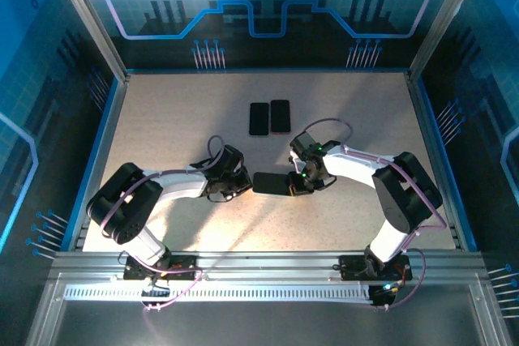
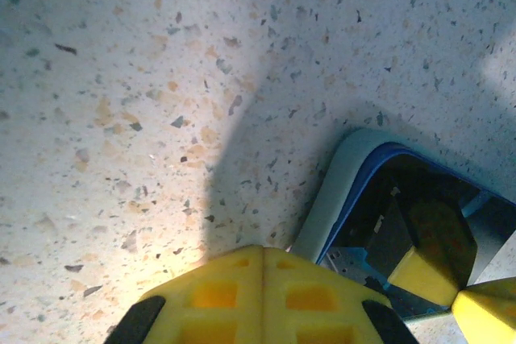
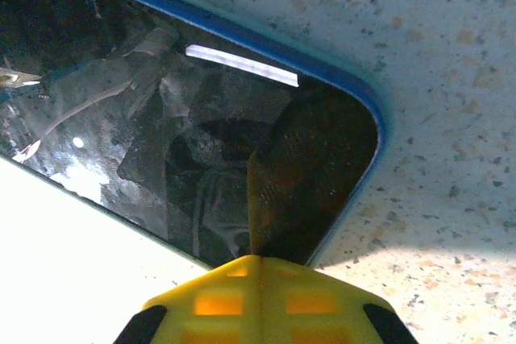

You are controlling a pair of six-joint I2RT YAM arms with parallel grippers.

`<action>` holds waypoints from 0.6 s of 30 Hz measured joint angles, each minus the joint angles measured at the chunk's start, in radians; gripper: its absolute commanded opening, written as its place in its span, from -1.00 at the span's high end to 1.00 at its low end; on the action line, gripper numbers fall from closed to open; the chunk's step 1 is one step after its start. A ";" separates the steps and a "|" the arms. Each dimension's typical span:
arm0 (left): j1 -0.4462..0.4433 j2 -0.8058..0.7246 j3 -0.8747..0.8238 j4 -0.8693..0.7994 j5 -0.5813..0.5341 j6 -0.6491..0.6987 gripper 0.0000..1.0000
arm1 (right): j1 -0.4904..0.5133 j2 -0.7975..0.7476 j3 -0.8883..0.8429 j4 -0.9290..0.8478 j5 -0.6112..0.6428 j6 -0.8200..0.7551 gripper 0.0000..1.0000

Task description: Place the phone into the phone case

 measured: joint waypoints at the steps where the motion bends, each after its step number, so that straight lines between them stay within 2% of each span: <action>1: -0.001 0.000 0.003 -0.006 -0.001 0.001 0.90 | 0.002 -0.003 0.000 -0.001 0.003 0.000 1.00; 11: -0.002 -0.043 0.027 -0.109 -0.060 0.036 0.89 | 0.019 -0.056 -0.010 0.014 0.043 0.007 1.00; 18: -0.002 -0.064 0.106 -0.137 -0.092 0.064 0.88 | -0.010 -0.117 0.016 -0.021 0.026 0.006 1.00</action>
